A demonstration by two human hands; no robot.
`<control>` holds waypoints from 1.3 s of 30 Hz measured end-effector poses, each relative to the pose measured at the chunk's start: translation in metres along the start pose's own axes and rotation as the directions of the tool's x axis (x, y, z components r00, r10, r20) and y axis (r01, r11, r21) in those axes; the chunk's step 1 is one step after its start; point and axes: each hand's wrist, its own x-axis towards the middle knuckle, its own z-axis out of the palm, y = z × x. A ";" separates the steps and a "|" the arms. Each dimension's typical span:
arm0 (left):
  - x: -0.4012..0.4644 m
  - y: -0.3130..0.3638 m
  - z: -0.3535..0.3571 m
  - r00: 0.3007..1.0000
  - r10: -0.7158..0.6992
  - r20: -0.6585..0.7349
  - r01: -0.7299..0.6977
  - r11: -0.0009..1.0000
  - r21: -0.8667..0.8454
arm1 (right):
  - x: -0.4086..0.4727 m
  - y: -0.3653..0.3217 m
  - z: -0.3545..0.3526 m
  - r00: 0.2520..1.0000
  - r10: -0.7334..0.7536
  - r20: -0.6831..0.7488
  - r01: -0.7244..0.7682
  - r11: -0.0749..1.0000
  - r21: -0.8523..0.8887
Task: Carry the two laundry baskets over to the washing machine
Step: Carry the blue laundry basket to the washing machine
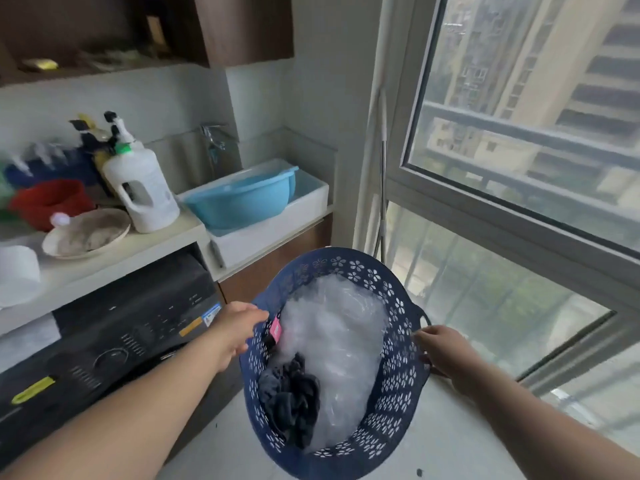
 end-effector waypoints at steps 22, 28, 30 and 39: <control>0.385 0.024 0.138 0.979 -0.168 0.119 0.107 0.909 0.403 | 0.287 0.034 0.113 0.933 0.359 0.023 -0.358 0.924 0.135; 0.497 -0.042 0.173 0.966 -0.202 0.164 0.107 0.883 0.457 | 0.372 0.084 0.184 0.884 0.466 -0.032 -0.457 0.877 0.151; 0.530 -0.068 0.180 0.962 -0.198 0.188 0.081 0.864 0.498 | 0.400 0.105 0.204 0.872 0.489 -0.033 -0.476 0.861 0.181; 0.642 -0.130 0.230 0.949 -0.140 0.283 -0.057 0.806 0.589 | 0.491 0.152 0.267 0.825 0.561 -0.065 -0.531 0.810 0.249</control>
